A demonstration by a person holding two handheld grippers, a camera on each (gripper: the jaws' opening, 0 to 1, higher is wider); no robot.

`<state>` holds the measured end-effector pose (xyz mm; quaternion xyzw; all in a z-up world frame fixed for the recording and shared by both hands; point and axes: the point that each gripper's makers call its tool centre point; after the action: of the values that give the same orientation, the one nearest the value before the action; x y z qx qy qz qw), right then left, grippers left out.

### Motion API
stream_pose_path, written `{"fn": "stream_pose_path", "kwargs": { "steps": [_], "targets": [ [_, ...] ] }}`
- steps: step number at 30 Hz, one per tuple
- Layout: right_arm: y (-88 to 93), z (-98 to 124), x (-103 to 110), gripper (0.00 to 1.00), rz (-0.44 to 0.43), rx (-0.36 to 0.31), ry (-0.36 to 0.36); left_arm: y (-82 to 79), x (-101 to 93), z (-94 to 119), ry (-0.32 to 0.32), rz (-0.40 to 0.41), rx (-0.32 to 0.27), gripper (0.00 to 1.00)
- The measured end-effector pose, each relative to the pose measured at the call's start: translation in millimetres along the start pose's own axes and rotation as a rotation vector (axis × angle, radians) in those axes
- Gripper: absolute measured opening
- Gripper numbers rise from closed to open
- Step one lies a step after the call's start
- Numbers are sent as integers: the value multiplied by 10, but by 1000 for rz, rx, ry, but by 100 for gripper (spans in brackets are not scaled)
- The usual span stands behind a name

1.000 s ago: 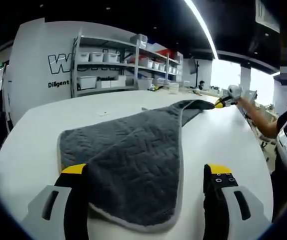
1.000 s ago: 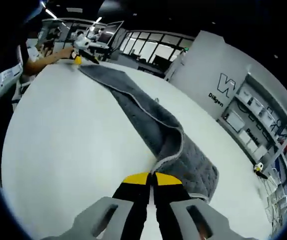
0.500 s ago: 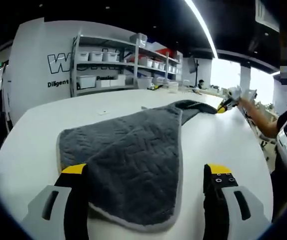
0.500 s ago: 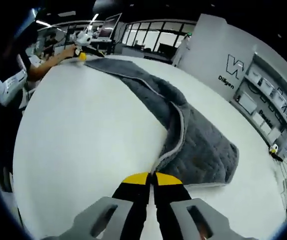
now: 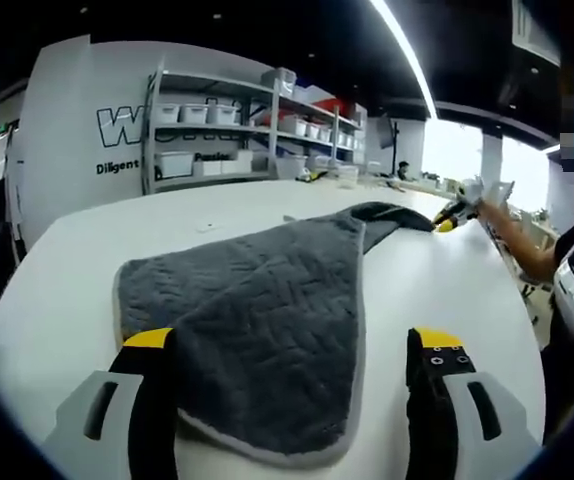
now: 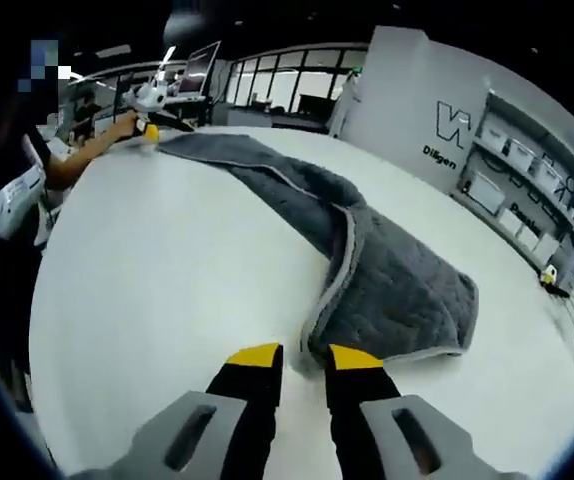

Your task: Open the folded towel by lifting each exposed corner and separating the folded layers until the towel lies flat within the target outline without major curled edges

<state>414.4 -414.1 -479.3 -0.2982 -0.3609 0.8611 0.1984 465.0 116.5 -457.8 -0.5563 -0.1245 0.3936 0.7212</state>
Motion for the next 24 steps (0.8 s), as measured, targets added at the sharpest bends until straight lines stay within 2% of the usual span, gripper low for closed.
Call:
{"fn": "stream_pose_path", "kwargs": {
  "steps": [5, 7, 8, 10, 13, 16, 17, 18, 20, 24],
  "targets": [
    [-130, 134, -48, 36, -36, -55, 68, -44, -39, 24, -25, -22, -5, 93],
    [-157, 158, -65, 49, -90, -73, 88, -64, -49, 43, -27, -21, -10, 93],
    [-164, 165, -71, 60, -114, -81, 94, -78, -64, 57, -25, -13, -18, 93],
    [-170, 177, -70, 74, -120, -90, 96, -88, -86, 82, -21, -2, -27, 93],
    [-153, 199, -84, 80, -144, -92, 118, -27, -107, 121, -29, 6, -8, 94],
    [-116, 203, -70, 98, -181, -77, 133, 69, -128, 166, -57, 1, 21, 96],
    [-117, 199, -64, 98, -193, -80, 134, 80, -132, 180, -60, 2, 23, 96],
    [-154, 196, -61, 100, -220, -113, 145, 92, -140, 203, -63, 4, 26, 96],
    [-192, 207, -59, 99, -219, -138, 154, 113, -171, 261, -72, 8, 28, 97],
    [-249, 209, -6, 99, -206, -147, 155, 139, -227, 313, -74, 7, 38, 98]
  ]
}}
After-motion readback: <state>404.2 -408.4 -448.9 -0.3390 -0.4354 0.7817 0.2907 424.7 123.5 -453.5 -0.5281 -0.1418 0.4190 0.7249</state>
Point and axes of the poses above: the point that each gripper's makers call its tool centre point, and the gripper's own axes: z roughly backward along the fingers, x roughly to its left, y roughly out of its underside, and after that the axes turned 12 degrees about z, right-handed
